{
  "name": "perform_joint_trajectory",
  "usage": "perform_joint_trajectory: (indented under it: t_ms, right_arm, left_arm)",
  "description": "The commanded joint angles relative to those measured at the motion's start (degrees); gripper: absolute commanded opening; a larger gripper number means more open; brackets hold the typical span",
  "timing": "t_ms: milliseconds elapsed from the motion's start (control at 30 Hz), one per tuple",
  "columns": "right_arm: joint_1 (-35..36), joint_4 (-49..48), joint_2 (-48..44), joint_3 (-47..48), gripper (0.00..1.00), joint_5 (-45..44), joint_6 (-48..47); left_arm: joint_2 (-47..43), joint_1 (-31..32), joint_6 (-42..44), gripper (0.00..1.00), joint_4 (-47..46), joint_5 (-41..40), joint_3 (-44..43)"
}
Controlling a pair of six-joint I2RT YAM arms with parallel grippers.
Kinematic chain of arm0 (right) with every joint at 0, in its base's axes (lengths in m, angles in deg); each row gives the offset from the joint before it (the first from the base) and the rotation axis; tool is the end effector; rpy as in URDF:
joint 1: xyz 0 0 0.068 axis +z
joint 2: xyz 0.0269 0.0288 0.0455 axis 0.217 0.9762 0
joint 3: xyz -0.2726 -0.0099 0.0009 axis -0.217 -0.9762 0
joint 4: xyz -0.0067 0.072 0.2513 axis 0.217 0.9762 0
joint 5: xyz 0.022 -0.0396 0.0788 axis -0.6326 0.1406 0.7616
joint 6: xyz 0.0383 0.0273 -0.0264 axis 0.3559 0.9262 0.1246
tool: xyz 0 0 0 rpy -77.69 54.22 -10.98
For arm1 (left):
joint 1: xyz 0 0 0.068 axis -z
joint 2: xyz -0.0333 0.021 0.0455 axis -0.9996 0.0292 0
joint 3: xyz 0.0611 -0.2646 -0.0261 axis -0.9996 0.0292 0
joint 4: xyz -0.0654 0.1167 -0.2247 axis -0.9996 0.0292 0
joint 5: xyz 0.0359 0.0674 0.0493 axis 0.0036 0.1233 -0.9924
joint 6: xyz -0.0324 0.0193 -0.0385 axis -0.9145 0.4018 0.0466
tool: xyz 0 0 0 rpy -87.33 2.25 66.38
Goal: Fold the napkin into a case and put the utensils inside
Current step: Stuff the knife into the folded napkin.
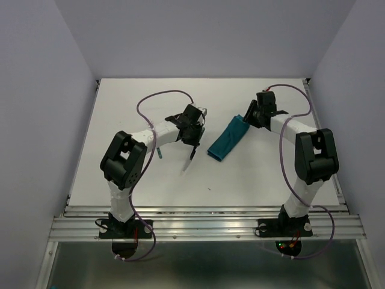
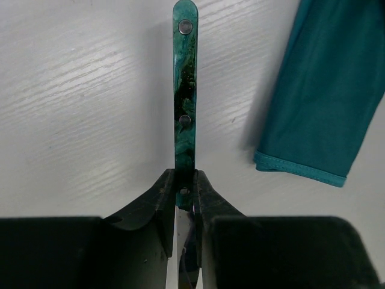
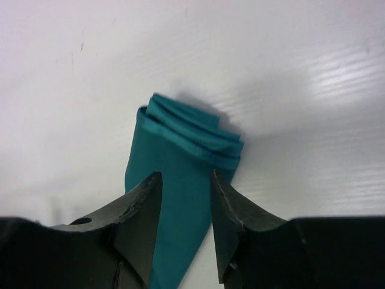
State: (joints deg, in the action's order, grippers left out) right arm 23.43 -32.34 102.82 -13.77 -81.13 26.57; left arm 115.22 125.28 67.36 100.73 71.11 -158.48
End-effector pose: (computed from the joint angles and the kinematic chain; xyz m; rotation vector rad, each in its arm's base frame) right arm 0.3863 0.0730 0.2021 0.4364 2.3171 0.3188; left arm 0.3310 -0.2516 0.1929 0.5274 2.4475 -0.4518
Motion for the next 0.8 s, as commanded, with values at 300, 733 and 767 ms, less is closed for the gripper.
perform_joint_trajectory:
  t_ms: [300,733,767]
  right_arm:
    - [-2.90,2.52,14.92,15.42,0.41,-1.83,0.79]
    - [-2.90,-1.08,15.46,9.45,0.40,8.28,0.97]
    - [-2.90,-1.70,15.28,8.84,0.40,8.54,0.97]
  left_arm:
    - [-4.27,3.48,0.47,0.00,4.77,5.48,-8.62]
    - [8.21,6.56,0.11,0.00,15.32,5.57,-22.95]
    - [9.09,6.56,-0.06,0.00,15.59,5.74,-23.13]
